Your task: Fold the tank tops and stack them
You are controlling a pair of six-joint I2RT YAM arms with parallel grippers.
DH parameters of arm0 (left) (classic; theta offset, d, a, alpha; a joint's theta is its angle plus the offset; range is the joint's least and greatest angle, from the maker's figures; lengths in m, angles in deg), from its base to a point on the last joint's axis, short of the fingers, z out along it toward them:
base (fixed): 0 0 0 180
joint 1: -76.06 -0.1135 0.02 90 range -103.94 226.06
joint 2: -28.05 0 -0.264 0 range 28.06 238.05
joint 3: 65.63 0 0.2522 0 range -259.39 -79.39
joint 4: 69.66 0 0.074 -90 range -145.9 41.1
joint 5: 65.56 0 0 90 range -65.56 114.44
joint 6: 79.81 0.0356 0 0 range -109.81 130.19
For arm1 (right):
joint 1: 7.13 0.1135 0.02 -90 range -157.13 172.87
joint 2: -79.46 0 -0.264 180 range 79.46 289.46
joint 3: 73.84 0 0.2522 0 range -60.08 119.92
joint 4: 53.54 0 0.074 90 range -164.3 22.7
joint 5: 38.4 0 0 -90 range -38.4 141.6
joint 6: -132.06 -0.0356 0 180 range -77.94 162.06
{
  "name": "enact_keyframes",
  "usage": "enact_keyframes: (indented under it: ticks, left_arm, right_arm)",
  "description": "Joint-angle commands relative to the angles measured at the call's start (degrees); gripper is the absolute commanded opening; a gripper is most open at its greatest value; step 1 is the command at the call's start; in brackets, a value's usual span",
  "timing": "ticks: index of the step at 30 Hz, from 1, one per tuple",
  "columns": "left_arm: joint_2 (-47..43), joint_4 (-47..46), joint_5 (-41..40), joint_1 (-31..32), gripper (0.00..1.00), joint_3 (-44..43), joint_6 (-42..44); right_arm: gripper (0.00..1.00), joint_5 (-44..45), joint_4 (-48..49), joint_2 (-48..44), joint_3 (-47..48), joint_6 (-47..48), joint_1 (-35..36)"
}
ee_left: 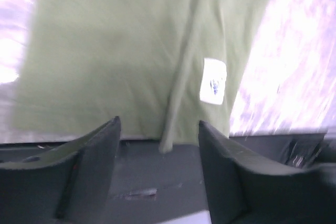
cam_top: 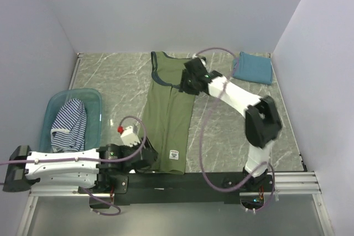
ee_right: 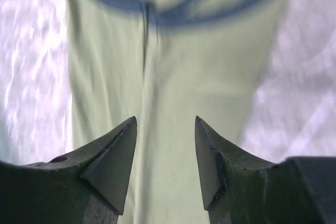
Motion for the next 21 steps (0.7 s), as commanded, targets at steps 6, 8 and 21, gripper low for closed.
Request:
enact_keyframes:
  ticks: [6, 8, 21]
  left_arm:
    - [-10.56, 8.13, 1.79, -14.46, 0.65, 1.01, 5.66]
    - [-12.32, 9.01, 3.03, -16.31, 0.64, 2.25, 4.79]
    - [-9.60, 13.94, 8.57, -17.81, 0.70, 4.36, -0.23]
  right_arm:
    - [0.51, 2.00, 9.90, -29.72, -37.36, -10.16, 10.94]
    - [0.51, 1.75, 11.66, -35.61, -46.06, -14.80, 14.12]
    - [0.55, 3.68, 15.26, -43.29, -61.47, -36.10, 39.80]
